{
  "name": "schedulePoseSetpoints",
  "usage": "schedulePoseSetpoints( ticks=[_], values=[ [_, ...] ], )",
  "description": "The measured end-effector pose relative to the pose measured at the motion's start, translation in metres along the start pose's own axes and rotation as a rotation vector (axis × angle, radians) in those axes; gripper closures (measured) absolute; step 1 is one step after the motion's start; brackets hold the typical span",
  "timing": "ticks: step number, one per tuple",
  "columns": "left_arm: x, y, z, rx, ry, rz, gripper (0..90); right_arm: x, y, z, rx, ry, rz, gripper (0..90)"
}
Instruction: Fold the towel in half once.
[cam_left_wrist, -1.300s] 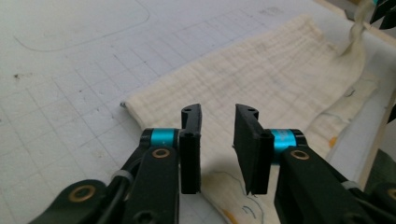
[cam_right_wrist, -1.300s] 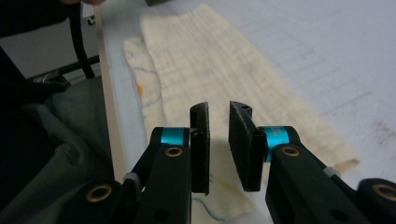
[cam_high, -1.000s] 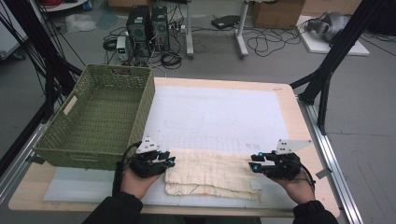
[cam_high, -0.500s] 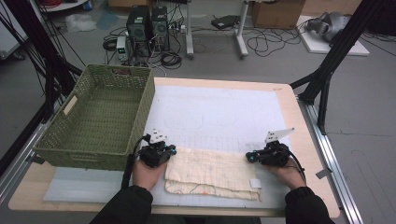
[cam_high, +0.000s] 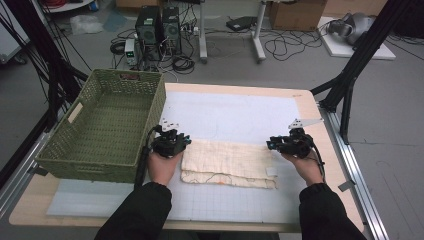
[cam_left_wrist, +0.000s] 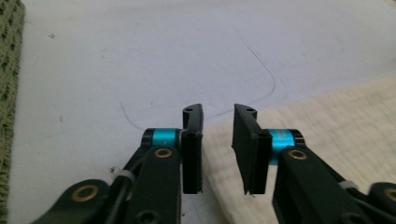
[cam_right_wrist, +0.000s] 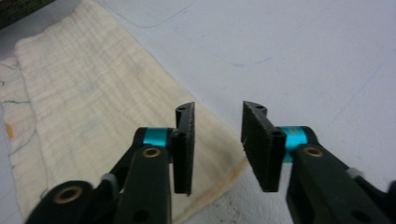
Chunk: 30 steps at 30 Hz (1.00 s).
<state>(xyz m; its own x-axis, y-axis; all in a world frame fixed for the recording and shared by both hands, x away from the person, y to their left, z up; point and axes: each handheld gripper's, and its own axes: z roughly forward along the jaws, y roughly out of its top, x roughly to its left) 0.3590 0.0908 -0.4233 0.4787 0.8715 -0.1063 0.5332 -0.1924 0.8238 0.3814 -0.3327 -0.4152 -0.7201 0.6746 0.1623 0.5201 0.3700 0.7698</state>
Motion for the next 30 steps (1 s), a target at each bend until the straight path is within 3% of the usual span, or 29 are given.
schedulePoseSetpoints(
  ticks=[2, 8, 13, 19, 22, 26, 30],
  values=[
    [-0.002, -0.002, -0.005, -0.005, -0.028, 0.004, 67.4, 0.004, -0.005, -0.005, -0.015, 0.010, -0.007, 60.4],
    [-0.014, -0.022, -0.025, 0.024, -0.092, 0.093, 67.7, 0.032, -0.029, -0.018, -0.008, 0.073, -0.071, 60.3],
    [-0.018, -0.039, -0.031, 0.092, -0.138, 0.150, 70.5, 0.050, -0.045, -0.018, 0.009, 0.107, -0.105, 60.2],
    [-0.019, -0.046, -0.029, 0.125, -0.168, 0.166, 72.8, 0.055, -0.055, -0.007, 0.070, 0.116, -0.129, 62.1],
    [-0.020, -0.047, -0.028, 0.124, -0.162, 0.181, 84.8, 0.054, -0.055, -0.004, 0.069, 0.112, -0.126, 72.7],
    [-0.020, -0.046, -0.028, 0.124, -0.160, 0.172, 89.2, 0.055, -0.055, -0.003, 0.086, 0.135, -0.130, 88.5],
    [-0.018, -0.043, -0.033, 0.093, -0.174, 0.141, 89.3, 0.054, -0.054, -0.005, 0.090, 0.135, -0.135, 89.5]
  ],
)
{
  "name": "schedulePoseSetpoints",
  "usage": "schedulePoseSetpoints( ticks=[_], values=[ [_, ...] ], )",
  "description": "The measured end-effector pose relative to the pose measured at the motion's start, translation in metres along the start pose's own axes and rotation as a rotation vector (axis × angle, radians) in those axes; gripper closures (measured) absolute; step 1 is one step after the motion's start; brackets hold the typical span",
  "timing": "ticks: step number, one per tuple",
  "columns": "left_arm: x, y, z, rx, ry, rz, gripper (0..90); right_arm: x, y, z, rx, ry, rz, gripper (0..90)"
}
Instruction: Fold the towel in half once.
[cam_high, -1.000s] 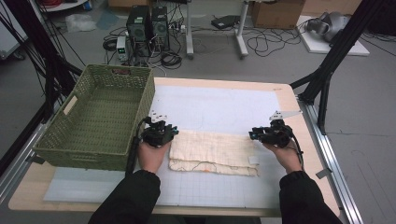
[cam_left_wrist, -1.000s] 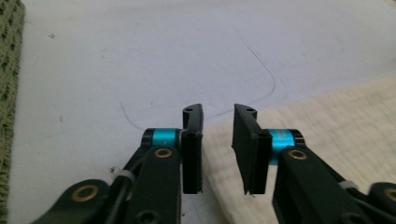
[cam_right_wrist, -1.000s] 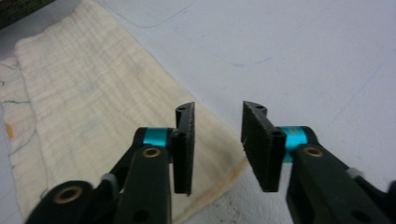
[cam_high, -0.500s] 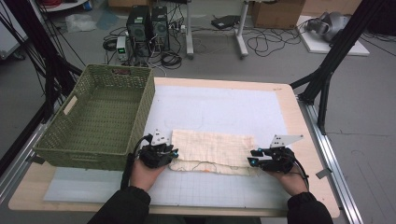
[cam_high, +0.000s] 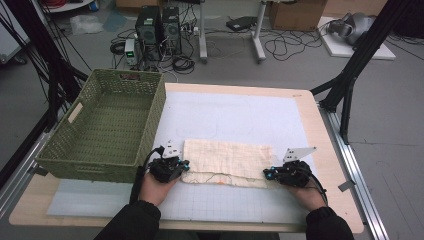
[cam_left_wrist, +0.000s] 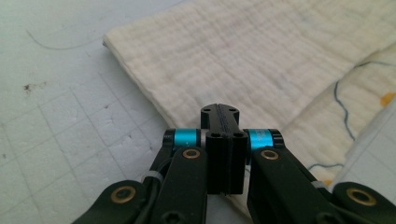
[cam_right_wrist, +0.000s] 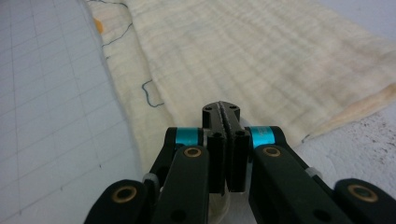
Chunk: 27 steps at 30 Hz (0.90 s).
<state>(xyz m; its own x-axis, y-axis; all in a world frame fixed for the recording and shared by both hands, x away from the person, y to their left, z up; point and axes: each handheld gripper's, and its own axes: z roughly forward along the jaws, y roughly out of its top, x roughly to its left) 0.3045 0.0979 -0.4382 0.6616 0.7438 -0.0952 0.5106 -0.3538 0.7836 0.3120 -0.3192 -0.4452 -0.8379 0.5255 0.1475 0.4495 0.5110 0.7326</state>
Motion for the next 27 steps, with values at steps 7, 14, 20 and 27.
schedulePoseSetpoints(
  ticks=[7, 14, 20, 27],
  values=[
    [0.000, 0.000, -0.001, -0.011, -0.010, -0.012, 89.4, -0.001, 0.000, -0.004, -0.024, -0.040, 0.002, 61.7],
    [-0.001, 0.000, -0.003, -0.015, -0.008, -0.010, 89.3, 0.001, 0.001, 0.002, 0.000, -0.065, -0.032, 83.6],
    [0.000, 0.002, -0.009, -0.038, -0.011, -0.019, 89.3, 0.002, 0.004, -0.003, 0.006, -0.066, -0.044, 89.2],
    [0.000, 0.008, -0.017, -0.061, -0.021, -0.026, 89.3, 0.003, 0.006, -0.017, -0.048, -0.062, -0.033, 88.9]
  ],
)
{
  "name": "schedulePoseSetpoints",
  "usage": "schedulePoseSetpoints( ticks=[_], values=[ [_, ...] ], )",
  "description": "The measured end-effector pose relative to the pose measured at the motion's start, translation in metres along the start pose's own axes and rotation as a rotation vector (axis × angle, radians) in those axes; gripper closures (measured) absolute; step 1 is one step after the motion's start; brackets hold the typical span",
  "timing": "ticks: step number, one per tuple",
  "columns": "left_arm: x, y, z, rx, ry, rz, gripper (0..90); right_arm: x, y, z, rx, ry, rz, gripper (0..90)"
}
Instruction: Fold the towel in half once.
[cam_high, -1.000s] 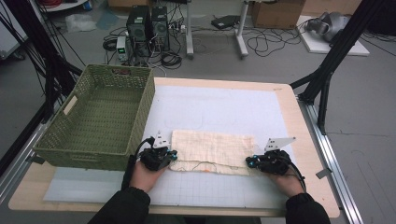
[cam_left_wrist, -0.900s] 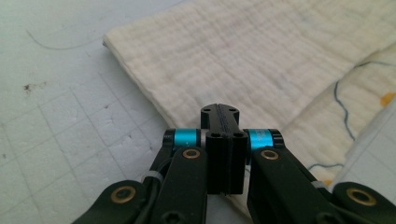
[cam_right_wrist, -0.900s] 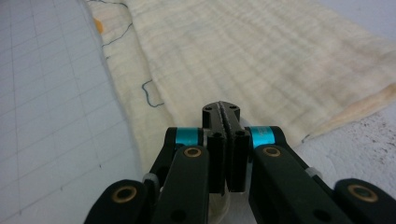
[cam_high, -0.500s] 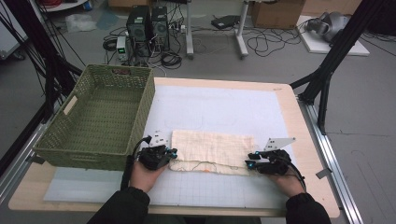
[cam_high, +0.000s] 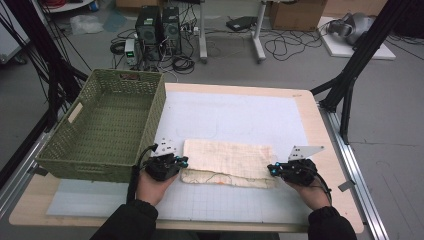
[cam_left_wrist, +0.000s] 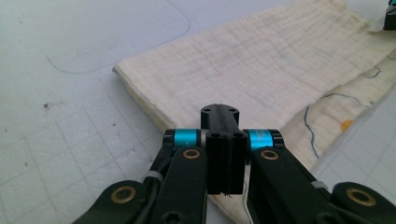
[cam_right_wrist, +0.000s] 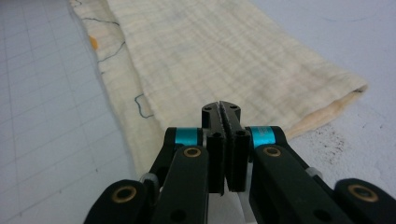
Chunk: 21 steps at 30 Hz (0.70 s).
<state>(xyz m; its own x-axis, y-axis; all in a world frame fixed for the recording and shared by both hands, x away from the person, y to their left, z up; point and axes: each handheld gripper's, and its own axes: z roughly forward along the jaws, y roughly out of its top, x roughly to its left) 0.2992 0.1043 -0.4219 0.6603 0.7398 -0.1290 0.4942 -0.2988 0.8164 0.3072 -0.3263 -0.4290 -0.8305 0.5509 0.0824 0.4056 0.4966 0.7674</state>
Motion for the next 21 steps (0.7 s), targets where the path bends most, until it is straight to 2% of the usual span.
schedulePoseSetpoints(
  ticks=[1, 2, 3, 6, 8, 11, 12, 16, 21],
  values=[
    [0.000, -0.001, 0.001, 0.007, 0.003, 0.006, 89.3, 0.000, 0.000, 0.000, 0.005, 0.003, 0.001, 84.3],
    [0.000, -0.002, 0.002, 0.013, 0.007, 0.006, 89.3, -0.001, -0.001, 0.002, 0.011, -0.008, 0.004, 70.0],
    [0.000, -0.003, 0.003, 0.018, 0.006, 0.005, 89.3, -0.001, -0.001, 0.004, 0.019, -0.014, 0.022, 65.0],
    [0.001, -0.006, 0.005, 0.024, 0.007, 0.000, 89.3, 0.000, -0.004, 0.010, 0.060, -0.024, 0.004, 63.4],
    [0.001, -0.006, 0.007, 0.030, 0.006, 0.002, 89.3, 0.000, -0.006, 0.014, 0.059, -0.026, 0.009, 68.0],
    [0.000, -0.007, 0.008, 0.041, 0.006, 0.005, 89.3, -0.001, -0.007, 0.013, 0.064, -0.033, 0.000, 85.2],
    [0.000, -0.007, 0.008, 0.041, 0.007, 0.007, 89.3, -0.001, -0.006, 0.013, 0.064, -0.038, -0.002, 86.9],
    [-0.001, -0.004, 0.004, 0.010, 0.005, -0.006, 89.3, 0.000, -0.004, 0.010, 0.062, -0.039, -0.011, 88.5],
    [0.000, 0.002, -0.006, -0.023, -0.006, -0.021, 89.3, 0.002, 0.006, -0.005, 0.014, -0.046, -0.025, 88.6]
  ],
)
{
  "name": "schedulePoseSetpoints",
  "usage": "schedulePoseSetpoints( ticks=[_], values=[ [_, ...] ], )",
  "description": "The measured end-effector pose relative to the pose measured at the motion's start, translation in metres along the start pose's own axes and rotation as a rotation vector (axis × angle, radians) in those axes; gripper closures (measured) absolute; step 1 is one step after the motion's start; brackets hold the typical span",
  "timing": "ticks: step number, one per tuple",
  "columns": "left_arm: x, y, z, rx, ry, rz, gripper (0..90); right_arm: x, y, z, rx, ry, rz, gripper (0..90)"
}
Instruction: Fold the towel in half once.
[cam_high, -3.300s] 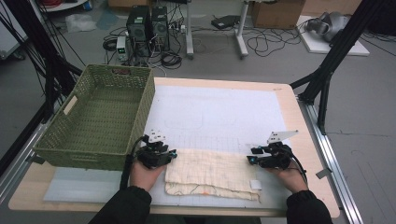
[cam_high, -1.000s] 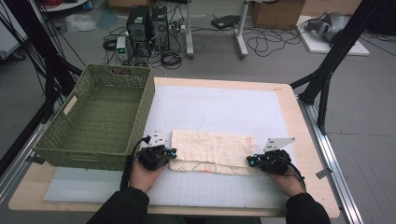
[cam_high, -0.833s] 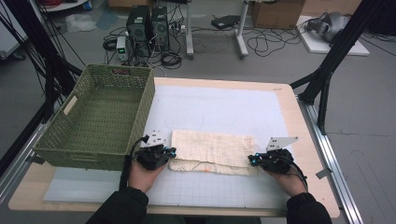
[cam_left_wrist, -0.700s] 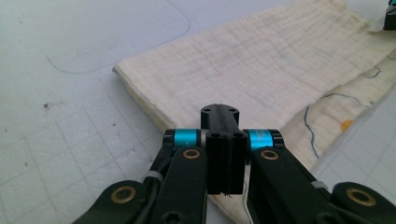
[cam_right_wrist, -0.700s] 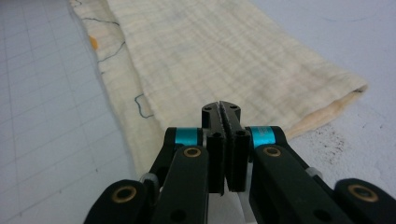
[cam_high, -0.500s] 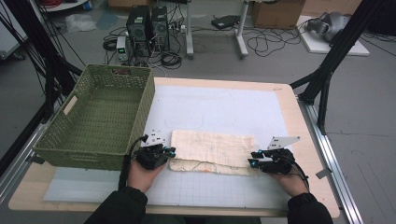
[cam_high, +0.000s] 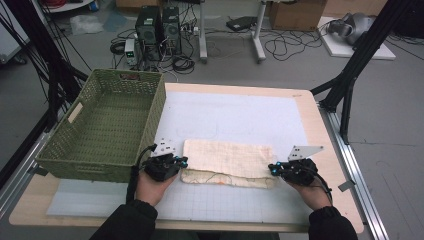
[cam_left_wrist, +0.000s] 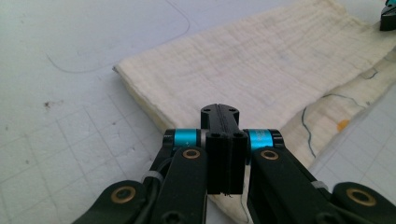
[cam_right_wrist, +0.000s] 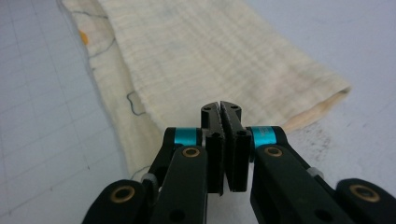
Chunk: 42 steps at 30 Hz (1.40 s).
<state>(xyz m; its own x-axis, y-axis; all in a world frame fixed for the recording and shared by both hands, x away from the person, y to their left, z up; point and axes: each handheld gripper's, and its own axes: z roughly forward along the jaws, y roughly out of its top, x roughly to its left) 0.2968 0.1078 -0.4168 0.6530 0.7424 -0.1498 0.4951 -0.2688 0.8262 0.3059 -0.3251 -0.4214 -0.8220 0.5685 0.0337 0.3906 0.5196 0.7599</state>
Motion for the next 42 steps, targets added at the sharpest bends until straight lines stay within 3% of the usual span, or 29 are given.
schedulePoseSetpoints(
  ticks=[6, 14, 17, 19, 21, 25, 31, 42],
  values=[
    [-0.003, -0.004, -0.008, 0.015, -0.005, 0.016, 89.3, 0.005, 0.008, -0.013, -0.024, 0.004, -0.017, 88.6],
    [-0.008, -0.022, -0.002, 0.094, -0.030, 0.031, 89.2, 0.008, -0.020, -0.001, 0.054, 0.039, 0.027, 88.4],
    [-0.012, -0.021, -0.001, 0.093, -0.043, 0.035, 85.5, 0.007, -0.017, -0.004, 0.017, 0.037, 0.036, 83.7],
    [-0.013, -0.020, 0.001, 0.097, -0.051, 0.028, 78.4, 0.009, -0.012, -0.006, -0.019, 0.069, 0.045, 77.4],
    [-0.012, -0.021, 0.004, 0.118, -0.043, 0.039, 78.9, 0.013, -0.009, -0.003, -0.023, 0.079, 0.035, 73.8],
    [-0.012, -0.026, 0.009, 0.160, -0.041, 0.066, 88.3, 0.016, -0.008, 0.006, -0.004, 0.097, 0.020, 71.3],
    [-0.012, -0.028, 0.008, 0.154, -0.048, 0.065, 89.5, 0.016, -0.019, 0.014, 0.052, 0.132, 0.035, 75.7],
    [-0.012, -0.032, 0.004, 0.131, -0.055, 0.075, 87.7, 0.019, -0.026, 0.009, 0.024, 0.126, 0.052, 75.4]
  ],
)
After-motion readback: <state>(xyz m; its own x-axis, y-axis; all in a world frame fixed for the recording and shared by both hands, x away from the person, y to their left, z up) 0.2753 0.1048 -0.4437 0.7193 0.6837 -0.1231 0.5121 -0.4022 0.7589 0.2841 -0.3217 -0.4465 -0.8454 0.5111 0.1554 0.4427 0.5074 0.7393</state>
